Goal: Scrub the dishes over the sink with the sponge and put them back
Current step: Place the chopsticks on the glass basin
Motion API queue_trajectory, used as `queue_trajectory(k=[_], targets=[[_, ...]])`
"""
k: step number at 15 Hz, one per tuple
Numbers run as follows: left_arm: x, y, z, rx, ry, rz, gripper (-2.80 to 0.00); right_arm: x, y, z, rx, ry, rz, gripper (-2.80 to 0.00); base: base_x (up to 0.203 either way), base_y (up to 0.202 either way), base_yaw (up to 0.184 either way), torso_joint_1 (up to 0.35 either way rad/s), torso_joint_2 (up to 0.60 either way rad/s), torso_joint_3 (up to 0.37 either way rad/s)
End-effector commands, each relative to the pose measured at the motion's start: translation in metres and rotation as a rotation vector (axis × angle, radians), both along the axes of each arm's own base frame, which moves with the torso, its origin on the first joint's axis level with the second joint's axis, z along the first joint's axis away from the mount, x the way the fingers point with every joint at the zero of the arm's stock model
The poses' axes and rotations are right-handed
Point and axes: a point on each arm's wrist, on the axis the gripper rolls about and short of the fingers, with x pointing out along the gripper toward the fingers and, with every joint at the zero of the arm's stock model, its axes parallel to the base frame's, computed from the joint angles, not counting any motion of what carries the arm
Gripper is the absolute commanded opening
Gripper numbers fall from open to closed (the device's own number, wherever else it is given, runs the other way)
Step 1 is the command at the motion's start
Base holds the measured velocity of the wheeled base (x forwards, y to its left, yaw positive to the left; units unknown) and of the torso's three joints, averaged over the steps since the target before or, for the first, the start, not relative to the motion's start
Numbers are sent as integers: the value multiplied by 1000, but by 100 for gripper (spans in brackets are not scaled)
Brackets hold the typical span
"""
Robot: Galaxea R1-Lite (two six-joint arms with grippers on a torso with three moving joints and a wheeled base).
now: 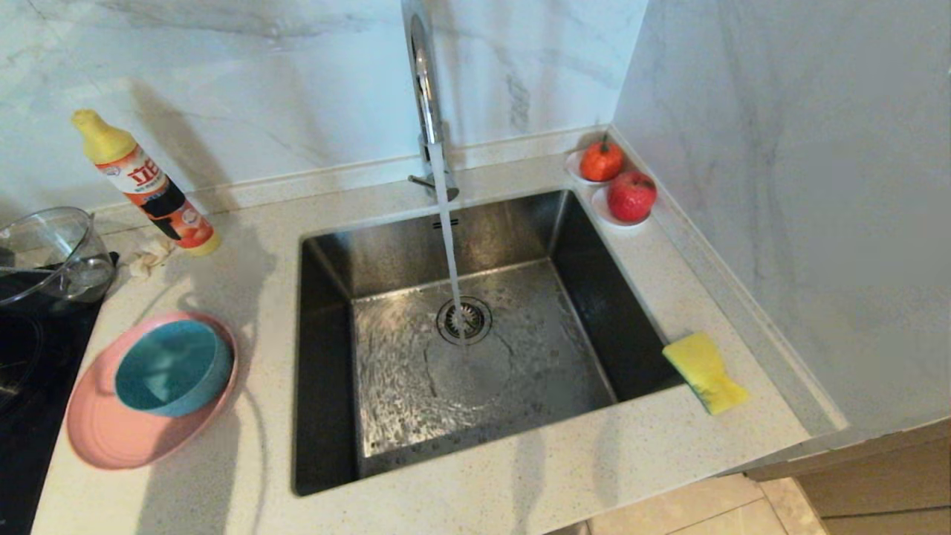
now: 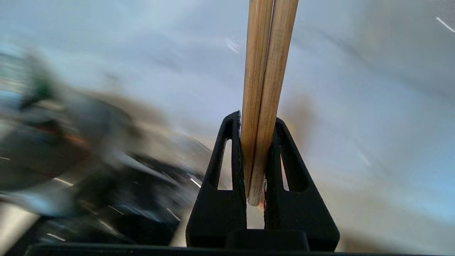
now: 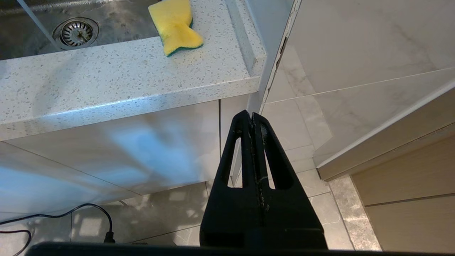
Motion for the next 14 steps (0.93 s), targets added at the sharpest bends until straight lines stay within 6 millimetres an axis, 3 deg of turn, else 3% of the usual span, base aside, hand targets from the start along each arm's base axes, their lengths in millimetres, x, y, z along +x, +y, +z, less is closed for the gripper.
queue_trajectory(k=[1,3,8,11,14], targets=[[-2,43,1,-8,-10,130,-280,0,0,0,0,0,0,-280,0,0,0,0,0,0],[-4,75,-6,-37,1,167,-280,0,0,0,0,0,0,-280,0,0,0,0,0,0],[40,133,-66,-132,147,191,-280,0,0,0,0,0,-1,-280,0,0,0,0,0,0],[63,155,-110,-122,280,196,-280,0,0,0,0,0,0,-280,0,0,0,0,0,0],[82,170,-137,-153,344,186,-280,0,0,0,0,-1,0,-280,0,0,0,0,0,0]])
